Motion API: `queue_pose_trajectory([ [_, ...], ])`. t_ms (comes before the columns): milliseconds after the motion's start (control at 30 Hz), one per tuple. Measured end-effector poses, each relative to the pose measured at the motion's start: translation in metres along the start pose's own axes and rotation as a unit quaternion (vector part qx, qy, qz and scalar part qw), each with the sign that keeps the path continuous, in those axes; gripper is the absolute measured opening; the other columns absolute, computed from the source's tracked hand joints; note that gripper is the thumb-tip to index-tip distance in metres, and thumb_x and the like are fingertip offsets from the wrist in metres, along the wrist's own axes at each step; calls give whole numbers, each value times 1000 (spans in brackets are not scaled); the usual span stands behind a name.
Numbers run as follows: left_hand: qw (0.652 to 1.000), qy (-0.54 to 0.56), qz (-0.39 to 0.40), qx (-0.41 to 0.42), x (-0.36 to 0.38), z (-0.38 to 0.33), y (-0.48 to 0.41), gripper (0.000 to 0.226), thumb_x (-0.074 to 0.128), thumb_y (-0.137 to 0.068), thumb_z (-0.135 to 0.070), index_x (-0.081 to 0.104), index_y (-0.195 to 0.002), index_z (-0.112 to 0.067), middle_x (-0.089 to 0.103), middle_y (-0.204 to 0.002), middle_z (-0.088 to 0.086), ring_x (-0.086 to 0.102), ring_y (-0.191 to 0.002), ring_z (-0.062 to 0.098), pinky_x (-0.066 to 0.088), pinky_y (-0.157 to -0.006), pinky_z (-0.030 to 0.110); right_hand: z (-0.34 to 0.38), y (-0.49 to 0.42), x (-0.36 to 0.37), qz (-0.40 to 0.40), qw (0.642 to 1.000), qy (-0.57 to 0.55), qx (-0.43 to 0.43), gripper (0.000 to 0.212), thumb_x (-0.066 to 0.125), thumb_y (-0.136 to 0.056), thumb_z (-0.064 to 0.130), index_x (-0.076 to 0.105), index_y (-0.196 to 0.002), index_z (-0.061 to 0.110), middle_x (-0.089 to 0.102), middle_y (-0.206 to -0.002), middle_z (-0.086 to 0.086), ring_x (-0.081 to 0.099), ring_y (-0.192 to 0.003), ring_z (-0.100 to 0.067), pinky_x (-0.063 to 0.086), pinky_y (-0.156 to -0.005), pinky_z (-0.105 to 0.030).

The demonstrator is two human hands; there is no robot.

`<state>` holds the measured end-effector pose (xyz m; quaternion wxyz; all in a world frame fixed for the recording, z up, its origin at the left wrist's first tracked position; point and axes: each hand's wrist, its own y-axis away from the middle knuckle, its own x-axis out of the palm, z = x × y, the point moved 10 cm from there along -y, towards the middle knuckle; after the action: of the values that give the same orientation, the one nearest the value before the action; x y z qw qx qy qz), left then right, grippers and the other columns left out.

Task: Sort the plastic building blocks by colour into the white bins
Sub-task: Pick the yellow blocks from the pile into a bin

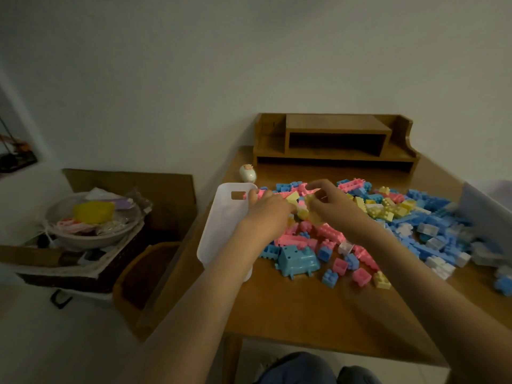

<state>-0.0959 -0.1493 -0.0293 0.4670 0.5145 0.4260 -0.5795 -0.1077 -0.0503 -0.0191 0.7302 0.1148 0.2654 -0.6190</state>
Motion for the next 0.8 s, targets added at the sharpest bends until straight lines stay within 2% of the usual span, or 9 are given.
queue_pose_trajectory([
  [67,999,-29,42,-9,9,-1,-9,59,44,-89,4,46,-136,-32,46,-137,7,25,-136,30,6,-112,54,-11,-1,-1,-3,998,-45,44,23,42,-97,13,48,-118,19,49,-93,8,54,-79,-12,51,-70,-26],
  [200,997,-40,65,-13,15,-6,-17,52,44,-90,4,52,-132,-26,49,-135,7,26,-135,31,7,-111,52,-42,-5,-4,-5,981,-135,140,26,37,-97,8,51,-118,13,52,-104,-7,55,-87,-19,54,-86,-45],
  [267,999,-27,42,-11,13,-7,-18,45,43,-91,1,54,-128,-24,53,-129,6,30,-132,29,10,-110,51,-51,-4,-4,-1,963,-195,184,23,36,-98,6,50,-115,13,51,-105,-9,56,-89,-21,55,-81,-42],
  [333,1000,-14,19,-13,12,-5,-17,33,46,-92,-4,57,-119,-21,58,-113,3,39,-124,27,12,-110,50,-55,-2,-5,-2,951,-229,207,22,37,-98,7,48,-115,15,51,-103,-9,58,-93,-24,56,-76,-37],
  [433,999,29,-27,-27,0,1,-15,15,48,-95,-20,58,-106,-20,59,-100,0,46,-116,24,12,-109,50,-52,-3,-7,-10,954,-225,198,19,40,-98,8,48,-114,15,53,-105,-11,59,-92,-24,55,-65,-31],
  [533,994,79,-48,-64,-14,19,-5,20,45,-95,-33,57,-107,-22,61,-105,0,48,-113,22,17,-105,48,-38,-5,-4,-7,963,-209,167,21,47,-96,11,48,-116,12,55,-102,-11,60,-84,-21,52,-58,-25],
  [633,988,78,-75,-115,-29,53,13,17,43,-96,-31,55,-104,-22,59,-108,-1,49,-112,21,20,-103,44,-15,-7,9,9,970,-206,133,25,51,-94,11,50,-118,9,57,-104,-12,61,-87,-22,53,-64,-27],
  [733,980,61,-34,-187,-27,90,32,22,37,-98,-26,55,-110,-22,54,-100,-1,48,-114,22,16,-110,47,15,-7,34,42,981,-169,81,26,53,-93,16,52,-118,11,59,-101,-6,63,-85,-17,53,-63,-21],
  [800,974,33,-12,-224,-24,106,42,23,36,-97,-24,58,-103,-21,55,-96,1,49,-110,22,15,-107,47,32,-5,58,90,979,-169,64,22,54,-93,18,52,-115,14,60,-100,-3,63,-83,-13,54,-62,-18],
])
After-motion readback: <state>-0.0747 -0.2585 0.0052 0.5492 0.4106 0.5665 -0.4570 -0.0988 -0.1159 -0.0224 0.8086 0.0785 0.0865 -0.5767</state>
